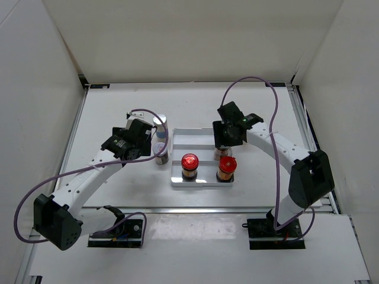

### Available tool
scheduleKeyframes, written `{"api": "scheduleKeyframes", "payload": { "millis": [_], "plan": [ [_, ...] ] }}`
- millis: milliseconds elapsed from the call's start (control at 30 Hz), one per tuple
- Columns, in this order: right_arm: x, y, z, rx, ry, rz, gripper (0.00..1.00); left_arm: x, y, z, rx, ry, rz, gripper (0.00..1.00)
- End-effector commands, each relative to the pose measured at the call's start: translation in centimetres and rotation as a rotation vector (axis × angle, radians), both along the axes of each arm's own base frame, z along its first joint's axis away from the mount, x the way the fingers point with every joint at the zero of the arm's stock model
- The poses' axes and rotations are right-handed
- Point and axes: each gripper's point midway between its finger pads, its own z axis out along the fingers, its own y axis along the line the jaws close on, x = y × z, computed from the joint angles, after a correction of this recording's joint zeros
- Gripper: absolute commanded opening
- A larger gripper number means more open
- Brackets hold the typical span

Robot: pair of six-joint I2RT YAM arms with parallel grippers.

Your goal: Organize the condiment bottles

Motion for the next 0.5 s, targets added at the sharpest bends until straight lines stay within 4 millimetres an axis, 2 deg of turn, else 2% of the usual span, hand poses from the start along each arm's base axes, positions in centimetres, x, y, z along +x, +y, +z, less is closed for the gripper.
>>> {"api": "scheduleKeyframes", "payload": {
  "millis": [0,67,100,133,267,367,400,467],
  "plan": [
    [0.2,-0.6,1.7,-0.003,-0.045,-0.017,0.22,0.5,-0.3,1.0,-0.022,-0.029,-0.002,1.0],
    [0.5,-1.0,1.7,-0.021,-0.057,-0.029,0.18,0.5,-0.3,1.0,-0.022,-0.029,-0.002,1.0],
    [0.6,-1.2,1.7,-0.031,-0.064,-0.036,0.12,0.5,-0.3,1.0,-0.022,-0.029,-0.002,1.0],
    [0.7,-1.4,1.7,-0.037,-0.069,-0.053,0.1,0.5,-0.3,1.0,-0.022,-0.029,-0.002,1.0],
    [1.0,-1.7,1.5,-0.055,-0.083,-0.066,0.08,0.6,-0.1,1.1,-0.014,-0.034,0.004,1.0],
    [0.4,-1.2,0.6,-0.041,-0.036,-0.043,0.31,0.5,-0.3,1.0,-0.023,-0.029,-0.003,1.0],
    [0.3,-1.0,0.6,-0.032,-0.029,-0.037,0.52,0.5,-0.6,0.6,-0.029,-0.012,-0.013,1.0],
    [-0.3,-1.2,0.1,-0.033,-0.011,-0.032,0.73,0.6,-1.1,0.7,-0.051,-0.01,-0.027,1.0]
  ]
}}
